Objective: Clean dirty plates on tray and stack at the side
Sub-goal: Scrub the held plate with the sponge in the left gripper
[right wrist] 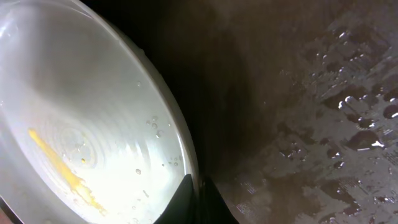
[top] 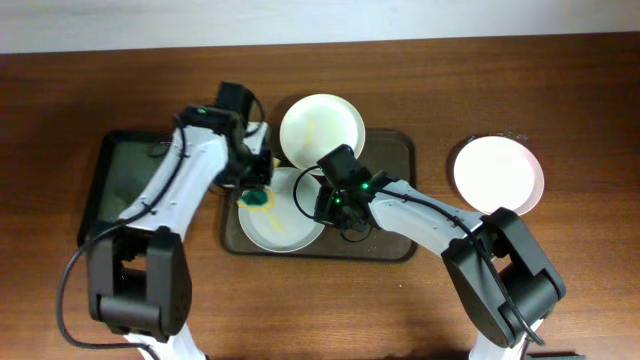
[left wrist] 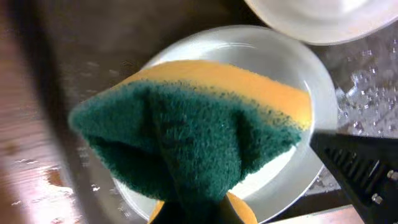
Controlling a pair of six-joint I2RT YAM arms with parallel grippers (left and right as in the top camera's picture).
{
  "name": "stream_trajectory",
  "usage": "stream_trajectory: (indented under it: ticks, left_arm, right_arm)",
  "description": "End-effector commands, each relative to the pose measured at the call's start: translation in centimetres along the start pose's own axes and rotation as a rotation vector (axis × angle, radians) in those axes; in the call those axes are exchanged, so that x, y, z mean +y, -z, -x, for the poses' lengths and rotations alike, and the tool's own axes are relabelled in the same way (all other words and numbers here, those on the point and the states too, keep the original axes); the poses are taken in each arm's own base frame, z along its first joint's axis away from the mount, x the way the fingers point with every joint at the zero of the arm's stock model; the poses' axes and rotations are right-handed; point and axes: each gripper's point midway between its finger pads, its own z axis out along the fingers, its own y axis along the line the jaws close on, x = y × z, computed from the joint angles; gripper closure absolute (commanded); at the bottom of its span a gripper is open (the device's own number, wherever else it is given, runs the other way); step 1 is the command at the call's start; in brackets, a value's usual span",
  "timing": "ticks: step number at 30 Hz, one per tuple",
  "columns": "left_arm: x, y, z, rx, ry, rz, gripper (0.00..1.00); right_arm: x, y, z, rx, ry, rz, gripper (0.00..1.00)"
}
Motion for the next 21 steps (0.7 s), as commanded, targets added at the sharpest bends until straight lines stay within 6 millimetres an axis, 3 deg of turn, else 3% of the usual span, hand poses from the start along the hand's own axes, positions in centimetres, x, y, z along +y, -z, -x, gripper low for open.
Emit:
stream_trajectory:
  ticks: [1,5,9,12,14,16,18,19,21]
  left_arm:
    - [-1.5,-1.8,-1.0,0.005,0.105,-0.048,1.0]
    - [-0.4,-5.3,-1.3,-0.054,0.385,-0.016,1.0]
    - [-1.4,-7.4,-2.7,-0.047,0.558,-0.026,1.0]
    - [-3.0,-8.5,-5.0,0.008,0.672,-0.008,1.0]
    - [-5.7,-8.7,-6.2,0.06,0.636,-0.054,1.0]
    - [-7.0,-8.8,-6.6,0.077,0.609,-0.08,1.0]
    - [-5.5,-8.8,-5.5,0.012,0.618,-0.026,1.0]
    - [-3.6,-8.7,-4.6,-0.055,0.627,0.045,1.0]
    - [-0.8,-8.0,-2.1,-0.182,0.488,0.14,1.0]
  right_arm:
    - [-0.5,-0.4,0.3,-0.02,0.009,-0.034,0.96]
    - [-0.6,-0.4,0.3,-0.019,0.009,-0.037,0.96]
    - [-0.6,-0.4,0.3,-0.02,0.013,-0.038,0.96]
    - [-0.6,-0.4,0.3,-0.021,0.017,-0.039,0.96]
    - [-0.6,-0.4,0.3,-0.02,0.032,-0.04,0.96]
    - [-0.6,-0.4,0.3,-0.02,0.031,-0.04,0.96]
    - [-0.7,-0.4,0.2,-0.018,0.031,-0.043,0.96]
    - [-0.7,-0.4,0.2,-0.018,0.031,-0.043,0.96]
    - [-0.7,-0.4,0.2,-0.016,0.03,-0.045,0.96]
